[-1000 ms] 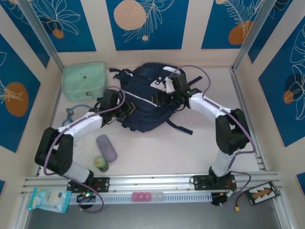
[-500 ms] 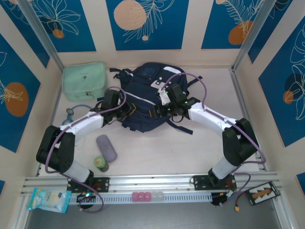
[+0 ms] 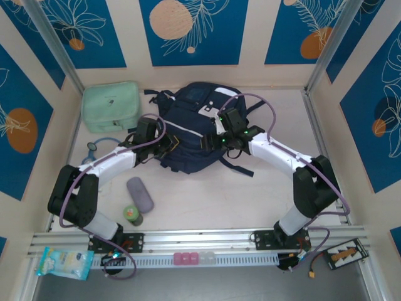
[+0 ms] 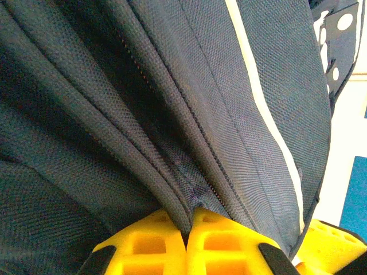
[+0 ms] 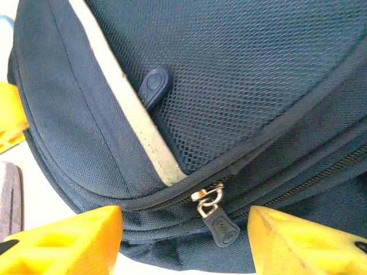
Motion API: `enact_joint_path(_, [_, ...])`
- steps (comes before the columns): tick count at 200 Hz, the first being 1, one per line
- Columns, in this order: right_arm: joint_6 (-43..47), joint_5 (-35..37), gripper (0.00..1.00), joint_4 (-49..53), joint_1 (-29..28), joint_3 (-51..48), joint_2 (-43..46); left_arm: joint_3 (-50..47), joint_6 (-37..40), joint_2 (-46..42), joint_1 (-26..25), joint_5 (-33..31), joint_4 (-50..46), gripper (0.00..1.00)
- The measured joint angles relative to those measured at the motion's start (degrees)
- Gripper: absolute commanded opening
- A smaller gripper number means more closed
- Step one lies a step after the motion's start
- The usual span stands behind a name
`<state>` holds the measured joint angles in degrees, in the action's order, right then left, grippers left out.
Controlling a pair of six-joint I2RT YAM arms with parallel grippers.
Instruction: Pack books, pencil case, and school supplies into a backpack
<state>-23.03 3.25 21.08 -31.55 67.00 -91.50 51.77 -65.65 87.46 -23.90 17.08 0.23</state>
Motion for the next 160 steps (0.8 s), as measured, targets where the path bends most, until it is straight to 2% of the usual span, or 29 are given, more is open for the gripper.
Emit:
enact_joint_path(25, [0.94,0.55,0.38,0.22,0.09,0.09,0.11,0.00,0.00,0.00,0.00,0.04,0.00,0.00])
enact_joint_path(77, [8.02,4.66,0.35,1.46,-1.77,0.17,-0.59,0.04,0.00,0.00,0.00,0.04,-0.02,0.00])
enact_joint_path(126, [10.14,6.47,0.29,1.70,-1.99,0.94,-4.13,0.04,0.00,0.00,0.00,0.04,-0.07,0.00])
enact_joint_path(160, [10.60,7.67,0.09,1.62,-2.45,1.05,-4.48,0.04,0.00,0.00,0.00,0.04,-0.09,0.00])
